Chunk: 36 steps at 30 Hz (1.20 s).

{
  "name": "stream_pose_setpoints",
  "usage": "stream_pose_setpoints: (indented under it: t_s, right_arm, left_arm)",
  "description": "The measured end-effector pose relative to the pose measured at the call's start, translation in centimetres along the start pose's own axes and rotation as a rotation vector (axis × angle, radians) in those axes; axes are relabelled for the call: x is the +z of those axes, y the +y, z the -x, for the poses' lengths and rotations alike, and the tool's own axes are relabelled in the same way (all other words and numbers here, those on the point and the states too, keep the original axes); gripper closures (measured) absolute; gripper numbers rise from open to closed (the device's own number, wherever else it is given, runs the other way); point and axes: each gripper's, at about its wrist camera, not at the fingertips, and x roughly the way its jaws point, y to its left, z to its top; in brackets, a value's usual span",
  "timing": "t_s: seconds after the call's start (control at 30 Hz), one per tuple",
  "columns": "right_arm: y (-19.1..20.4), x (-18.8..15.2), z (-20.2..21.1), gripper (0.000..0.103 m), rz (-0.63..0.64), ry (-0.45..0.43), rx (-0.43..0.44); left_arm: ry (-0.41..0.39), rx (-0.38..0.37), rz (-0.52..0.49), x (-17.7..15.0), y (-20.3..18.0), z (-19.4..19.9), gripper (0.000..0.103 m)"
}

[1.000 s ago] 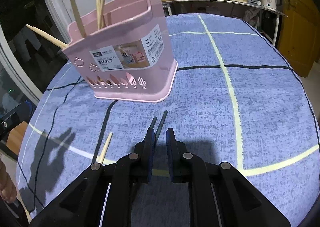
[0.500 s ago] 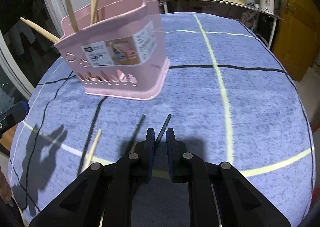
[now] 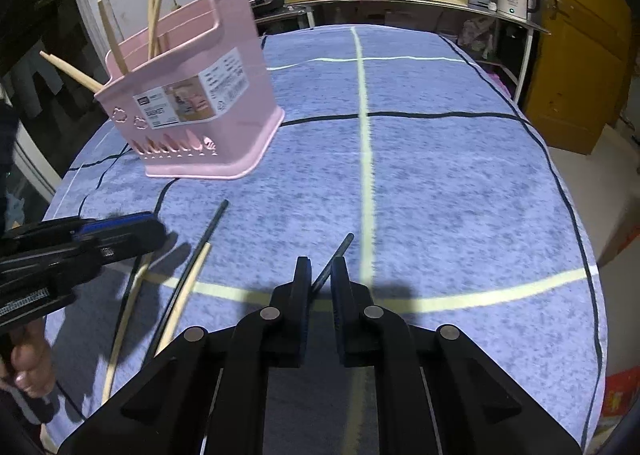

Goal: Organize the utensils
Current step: 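Move the left tool to a dark chopstick while the right tool approaches another, then grasp a dark chopstick with the left tool while the right tool grasps another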

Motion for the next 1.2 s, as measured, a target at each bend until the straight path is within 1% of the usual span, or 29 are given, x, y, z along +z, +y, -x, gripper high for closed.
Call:
stream_pose_setpoints:
  t_s: [0.17,0.37,0.73,0.9,0.97,1.0,1.03,1.1,1.2]
  right_arm:
    - [-0.5,-0.3,0.2,0.093,-0.003,-0.008,0.012]
    - [-0.4,-0.2,0.2,0.093,0.000,-0.011,0.010]
    - [-0.2,0.1,-0.1,0.093,-0.006,-0.007,0.003]
    - [-0.2,0.3,-0.3,0.093,-0.003,-0.003,-0.001]
    - [-0.2,0.3,-0.3,0.093,-0.004,-0.003,0.000]
    - [-0.2,0.3,-0.3,0.093,-0.004,-0.003,0.001]
    - [-0.2,0.3,-0.3,0.093,-0.004,-0.003,0.001]
    - [-0.1,0.3,-0.3,0.093,-0.003,-0.004,0.001]
    - [-0.1,0.3,-0.4,0.093,-0.002,-0.005,0.000]
  left_arm:
    - [0.036,0.020,0.013,0.3,-0.3,-2.1,0.090]
    - [0.032,0.066,-0.012,0.8,-1.0,-2.8,0.090]
    - [0.037,0.073,0.023,0.6,0.8,-2.2,0.092]
    - [0.048,0.068,0.062,1.2,1.3,-2.4,0.092]
    - [0.049,0.070,0.061,1.5,1.5,-2.5,0.092]
    - [0.050,0.077,0.062,1.6,1.5,-2.5,0.093]
    - [0.051,0.085,0.064,1.5,1.5,-2.5,0.096]
    - [0.049,0.097,0.072,1.6,1.3,-2.5,0.098]
    - [0.053,0.075,0.076,1.7,0.8,-2.8,0.099]
